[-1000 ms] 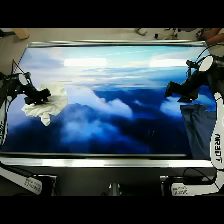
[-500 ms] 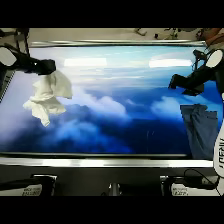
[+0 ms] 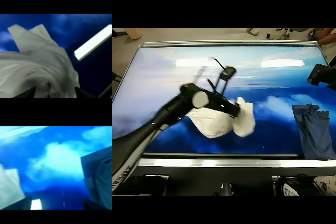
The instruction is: Fold the shirts.
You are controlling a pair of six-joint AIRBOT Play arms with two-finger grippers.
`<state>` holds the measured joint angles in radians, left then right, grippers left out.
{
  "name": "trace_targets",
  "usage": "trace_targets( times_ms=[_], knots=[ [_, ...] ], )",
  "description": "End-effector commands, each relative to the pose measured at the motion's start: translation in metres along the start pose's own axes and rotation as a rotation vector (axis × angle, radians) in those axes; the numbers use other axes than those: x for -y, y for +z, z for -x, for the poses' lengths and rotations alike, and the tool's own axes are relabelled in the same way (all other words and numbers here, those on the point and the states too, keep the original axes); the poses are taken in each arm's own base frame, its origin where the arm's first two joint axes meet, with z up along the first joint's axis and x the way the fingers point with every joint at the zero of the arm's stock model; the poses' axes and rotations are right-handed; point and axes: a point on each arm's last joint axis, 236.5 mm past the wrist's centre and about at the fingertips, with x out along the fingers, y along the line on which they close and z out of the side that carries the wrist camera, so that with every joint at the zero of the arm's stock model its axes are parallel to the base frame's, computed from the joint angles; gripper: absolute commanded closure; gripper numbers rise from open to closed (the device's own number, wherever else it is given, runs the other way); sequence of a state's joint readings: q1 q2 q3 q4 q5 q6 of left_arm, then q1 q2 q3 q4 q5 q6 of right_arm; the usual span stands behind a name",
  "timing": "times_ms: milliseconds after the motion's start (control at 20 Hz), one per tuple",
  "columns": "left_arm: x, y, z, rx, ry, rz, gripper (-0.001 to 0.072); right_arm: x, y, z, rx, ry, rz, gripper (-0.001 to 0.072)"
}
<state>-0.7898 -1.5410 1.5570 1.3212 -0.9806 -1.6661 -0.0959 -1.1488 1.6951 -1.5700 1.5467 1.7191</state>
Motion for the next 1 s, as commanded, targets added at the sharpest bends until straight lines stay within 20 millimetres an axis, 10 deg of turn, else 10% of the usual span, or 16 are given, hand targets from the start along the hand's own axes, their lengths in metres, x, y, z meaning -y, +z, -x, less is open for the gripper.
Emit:
trace_targets(
  times_ms=[0,150,400,600,950],
  knots=[
    [0.014,-0.029,-0.030,-0.128,0.028,-0.040,-0.0013,0.010,-0.008,0.009,-0.006,-0.037,-0.002,0.0041],
    [-0.131,-0.004,0.055,-0.135,0.386,0.004,-0.0013,-0.008,-0.041,-0.033,-0.186,0.032,-0.007,0.0041],
    [-0.323,-0.093,0.142,-0.246,0.529,0.564,-0.0013,-0.045,-0.134,-0.104,-0.497,0.213,0.000,0.0023],
    [-0.378,-0.162,0.139,-0.258,0.459,0.840,-0.0013,-0.039,-0.194,-0.129,-0.652,0.210,-0.014,0.0023],
    [-0.389,-0.167,0.074,-0.232,0.383,0.857,-0.0013,-0.043,-0.235,-0.150,-0.736,0.248,-0.028,0.0003]
  ],
)
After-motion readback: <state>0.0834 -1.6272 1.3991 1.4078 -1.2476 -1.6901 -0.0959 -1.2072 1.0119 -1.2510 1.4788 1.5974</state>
